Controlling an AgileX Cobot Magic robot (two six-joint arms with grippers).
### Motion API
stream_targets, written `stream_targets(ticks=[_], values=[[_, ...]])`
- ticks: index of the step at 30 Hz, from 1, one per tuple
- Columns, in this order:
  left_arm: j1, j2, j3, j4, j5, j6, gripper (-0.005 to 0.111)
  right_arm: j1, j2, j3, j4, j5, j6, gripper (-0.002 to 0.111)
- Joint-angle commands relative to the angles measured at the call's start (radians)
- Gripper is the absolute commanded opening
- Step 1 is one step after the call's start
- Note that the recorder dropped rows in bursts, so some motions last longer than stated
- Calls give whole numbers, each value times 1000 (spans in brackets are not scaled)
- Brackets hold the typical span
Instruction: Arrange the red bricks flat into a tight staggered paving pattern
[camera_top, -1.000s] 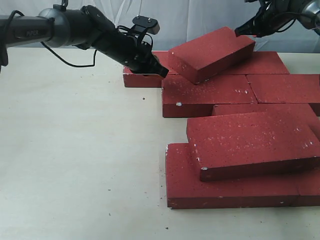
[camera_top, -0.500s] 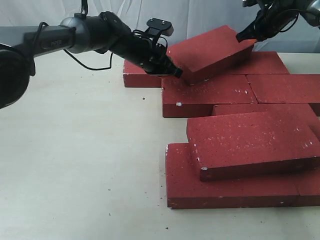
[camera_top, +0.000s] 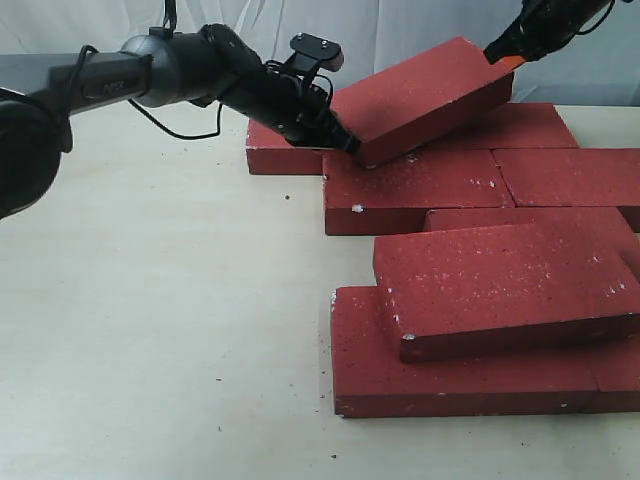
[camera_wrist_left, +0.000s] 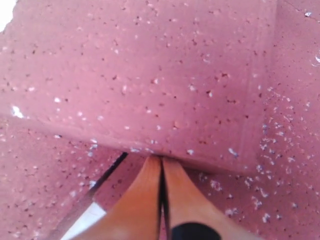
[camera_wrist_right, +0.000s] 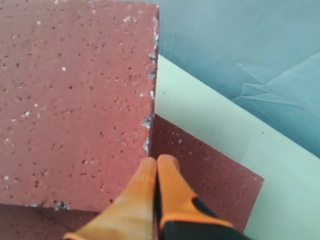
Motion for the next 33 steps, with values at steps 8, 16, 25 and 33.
stream_targets(ticks=[8, 16, 25, 33], values=[[-6, -162, 11, 169, 36, -97, 0, 60, -72, -2, 79, 97, -25, -1], [35, -257, 146, 176, 15, -92, 0, 108, -118, -2, 43, 97, 111, -1], [84, -382, 313, 171, -2, -78, 0, 225, -192, 99, 15, 97, 162, -1], [90, -526, 497, 164, -92, -64, 0, 275, -356, 355, 48, 97, 162, -1]])
